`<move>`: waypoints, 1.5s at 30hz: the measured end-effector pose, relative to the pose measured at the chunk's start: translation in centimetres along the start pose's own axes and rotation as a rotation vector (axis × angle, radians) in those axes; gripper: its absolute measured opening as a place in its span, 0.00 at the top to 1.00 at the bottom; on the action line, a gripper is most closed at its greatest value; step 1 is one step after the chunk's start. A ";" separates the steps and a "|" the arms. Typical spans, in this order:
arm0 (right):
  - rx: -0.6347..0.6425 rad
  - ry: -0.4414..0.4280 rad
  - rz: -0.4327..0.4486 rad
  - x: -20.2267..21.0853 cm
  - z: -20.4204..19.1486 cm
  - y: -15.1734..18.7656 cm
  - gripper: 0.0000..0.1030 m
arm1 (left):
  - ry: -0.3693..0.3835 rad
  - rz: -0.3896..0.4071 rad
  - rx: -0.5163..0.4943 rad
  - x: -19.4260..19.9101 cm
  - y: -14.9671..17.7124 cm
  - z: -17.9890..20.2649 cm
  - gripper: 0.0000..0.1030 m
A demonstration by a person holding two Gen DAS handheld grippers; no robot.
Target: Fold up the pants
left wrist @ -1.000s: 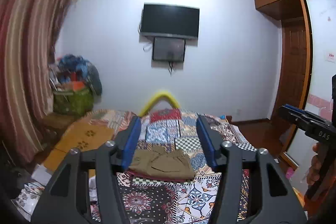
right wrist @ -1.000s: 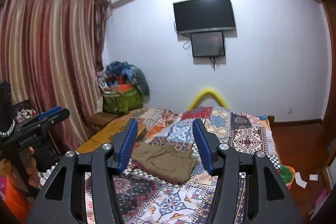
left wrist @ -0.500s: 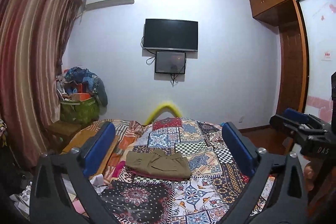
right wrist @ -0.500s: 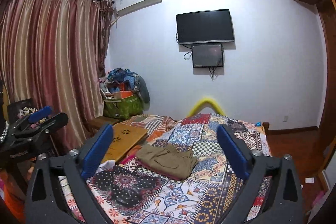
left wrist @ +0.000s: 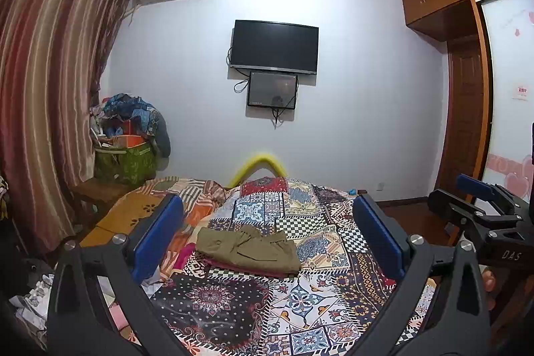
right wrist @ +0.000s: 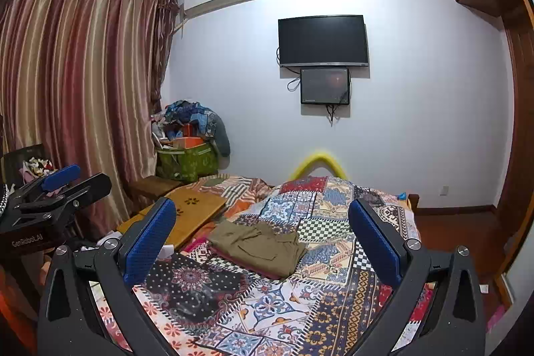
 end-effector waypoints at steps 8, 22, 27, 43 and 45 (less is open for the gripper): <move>-0.006 -0.003 -0.007 0.4 -0.1 0.2 0.00 | 0.003 -0.011 0.003 0.0 0.3 -0.1 0.00; -0.010 -0.004 -0.008 0.7 -0.3 0.1 0.00 | 0.010 -0.005 -0.021 0.2 0.3 0.9 0.00; -0.015 -0.007 -0.010 0.8 -0.3 0.0 0.00 | 0.013 -0.004 -0.030 0.3 0.4 1.2 0.00; -0.023 -0.005 -0.009 0.8 -0.3 -0.3 0.00 | 0.025 -0.010 -0.021 0.1 0.5 1.2 0.00; -0.021 -0.006 -0.010 0.8 -0.2 -0.3 0.00 | 0.033 -0.020 -0.015 0.0 0.6 1.1 0.00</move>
Point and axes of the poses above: each gripper's, at about its wrist camera, not at the fingertips, and x roughly against the way its jaws point, z to its right, y to its underside, the point moved 7 cm from there along -x, roughly the way its jaws point, and after that the axes turned 10 degrees about z, right-handed, at the moved point
